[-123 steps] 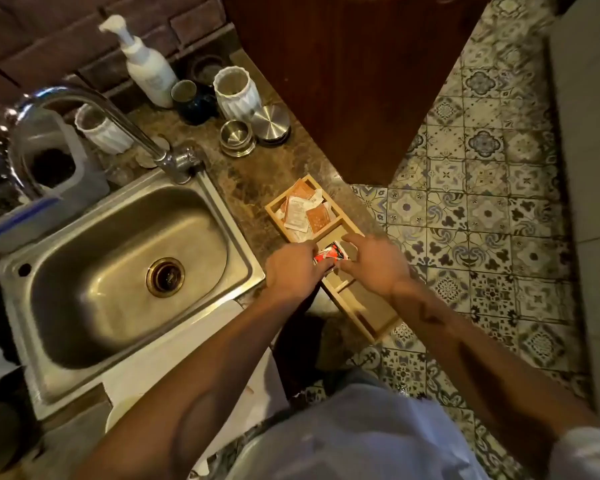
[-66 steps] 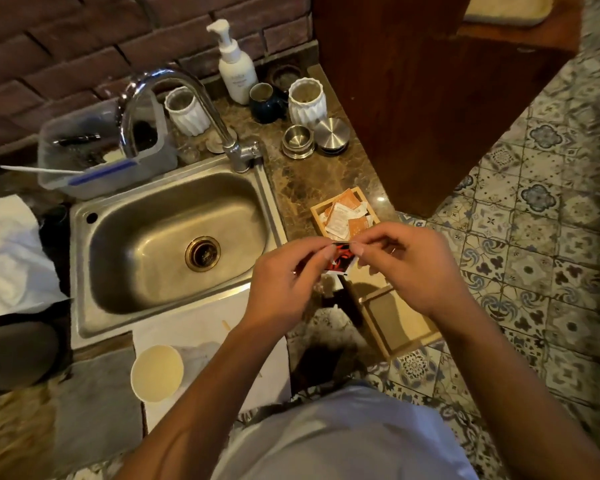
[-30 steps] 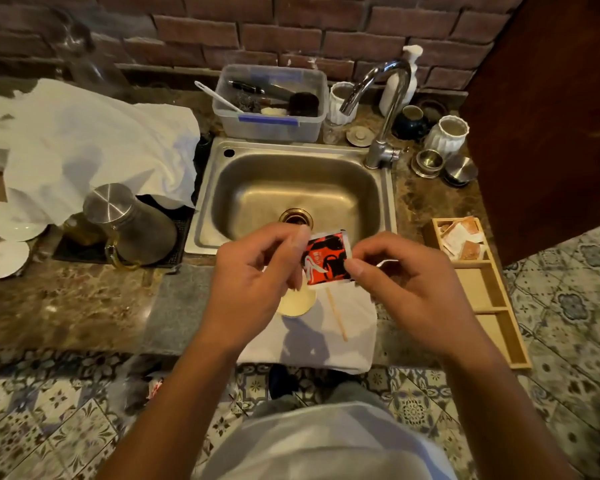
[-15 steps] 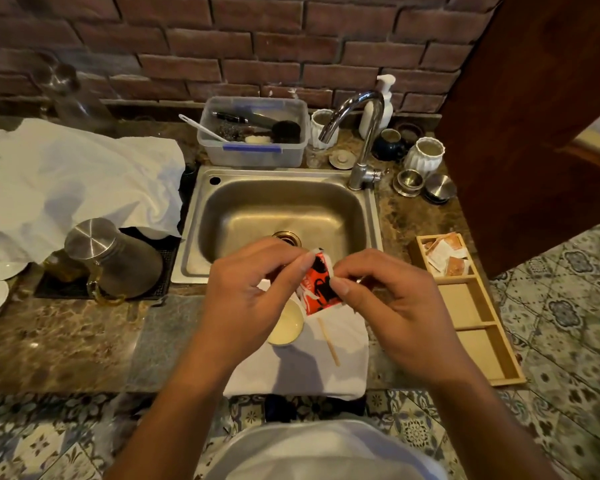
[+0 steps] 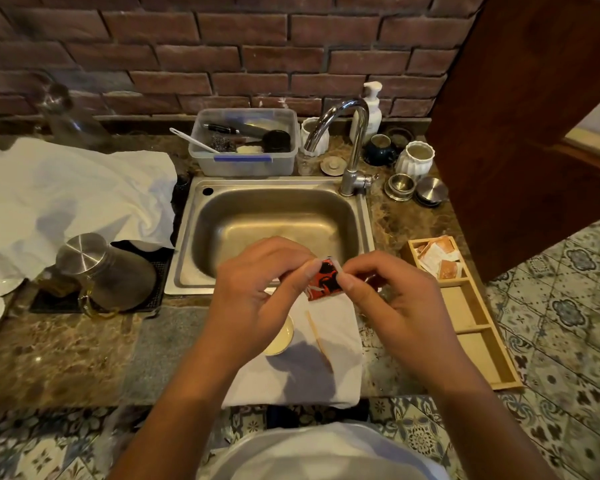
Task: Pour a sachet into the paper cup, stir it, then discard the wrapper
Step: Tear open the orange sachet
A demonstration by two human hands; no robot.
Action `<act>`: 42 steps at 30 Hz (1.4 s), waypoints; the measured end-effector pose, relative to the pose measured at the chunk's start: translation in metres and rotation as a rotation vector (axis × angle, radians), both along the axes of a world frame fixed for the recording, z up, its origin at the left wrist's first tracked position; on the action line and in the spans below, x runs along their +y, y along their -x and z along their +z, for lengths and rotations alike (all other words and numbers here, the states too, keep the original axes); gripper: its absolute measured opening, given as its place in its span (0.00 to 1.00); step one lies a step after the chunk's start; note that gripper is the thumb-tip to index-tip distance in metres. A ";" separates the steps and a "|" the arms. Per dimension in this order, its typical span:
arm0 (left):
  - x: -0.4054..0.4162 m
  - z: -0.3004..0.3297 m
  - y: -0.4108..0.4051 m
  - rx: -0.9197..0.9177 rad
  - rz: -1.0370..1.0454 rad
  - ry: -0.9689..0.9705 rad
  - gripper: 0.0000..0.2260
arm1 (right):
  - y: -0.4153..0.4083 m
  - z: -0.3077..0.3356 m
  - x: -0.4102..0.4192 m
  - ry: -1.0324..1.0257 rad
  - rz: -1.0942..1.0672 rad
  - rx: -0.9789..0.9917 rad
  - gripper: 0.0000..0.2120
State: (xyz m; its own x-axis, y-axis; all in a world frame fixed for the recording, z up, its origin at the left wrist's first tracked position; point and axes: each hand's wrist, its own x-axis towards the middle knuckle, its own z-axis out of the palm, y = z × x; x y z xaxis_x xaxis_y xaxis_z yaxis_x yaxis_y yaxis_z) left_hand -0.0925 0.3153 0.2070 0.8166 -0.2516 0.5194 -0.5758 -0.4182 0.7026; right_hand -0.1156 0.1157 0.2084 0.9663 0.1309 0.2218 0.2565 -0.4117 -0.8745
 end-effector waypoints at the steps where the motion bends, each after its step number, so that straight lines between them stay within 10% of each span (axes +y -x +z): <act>1: -0.001 0.000 0.000 -0.015 -0.026 -0.016 0.06 | 0.000 0.001 -0.001 -0.002 -0.003 0.000 0.04; 36: -0.001 -0.015 0.009 -0.003 0.109 -0.086 0.05 | 0.010 -0.006 0.021 0.066 -0.047 -0.130 0.04; 42: -0.003 -0.010 0.014 0.210 0.010 0.203 0.06 | 0.001 -0.013 0.015 0.175 -0.097 -0.223 0.03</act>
